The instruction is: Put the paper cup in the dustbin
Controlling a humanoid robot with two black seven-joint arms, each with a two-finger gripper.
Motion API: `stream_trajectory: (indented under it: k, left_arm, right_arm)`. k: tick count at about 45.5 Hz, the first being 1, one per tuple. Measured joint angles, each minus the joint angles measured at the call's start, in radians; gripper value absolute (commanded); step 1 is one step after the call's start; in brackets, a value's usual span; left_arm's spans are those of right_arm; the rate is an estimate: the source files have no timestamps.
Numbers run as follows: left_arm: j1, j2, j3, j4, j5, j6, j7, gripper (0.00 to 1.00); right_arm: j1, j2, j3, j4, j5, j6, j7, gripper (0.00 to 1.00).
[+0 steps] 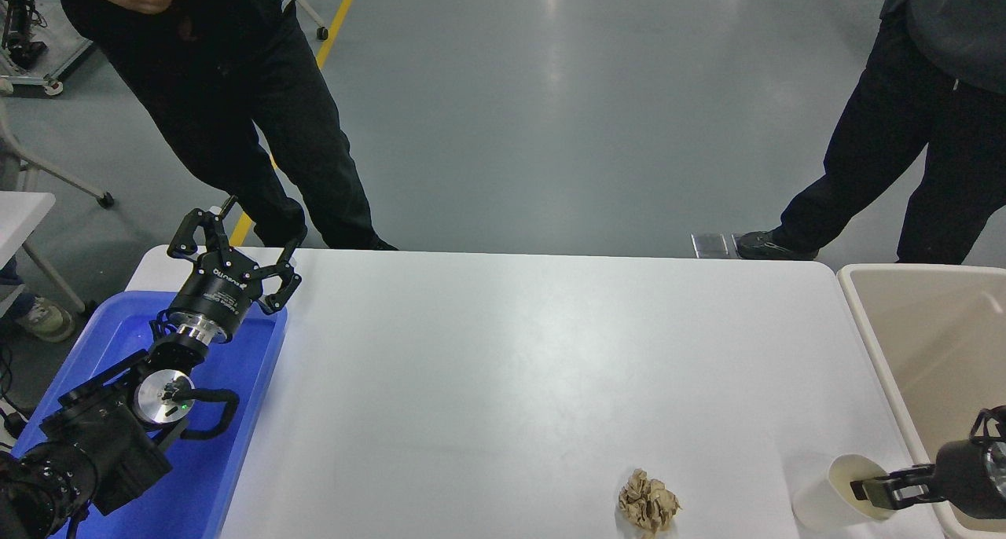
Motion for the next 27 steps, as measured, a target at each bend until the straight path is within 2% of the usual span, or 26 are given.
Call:
stream_trajectory:
  k: [17,27]
  left_arm:
    - [0.000,0.000,0.000,0.000,0.000,0.000,0.000,1.00]
    - [0.000,0.000,0.000,0.000,0.000,0.000,0.000,1.00]
  right_arm:
    - [0.013,-0.002,0.009,-0.002,0.005,-0.001,0.027,0.00]
    - [0.053,-0.046,0.025,0.024,0.010,-0.002,0.066,0.00]
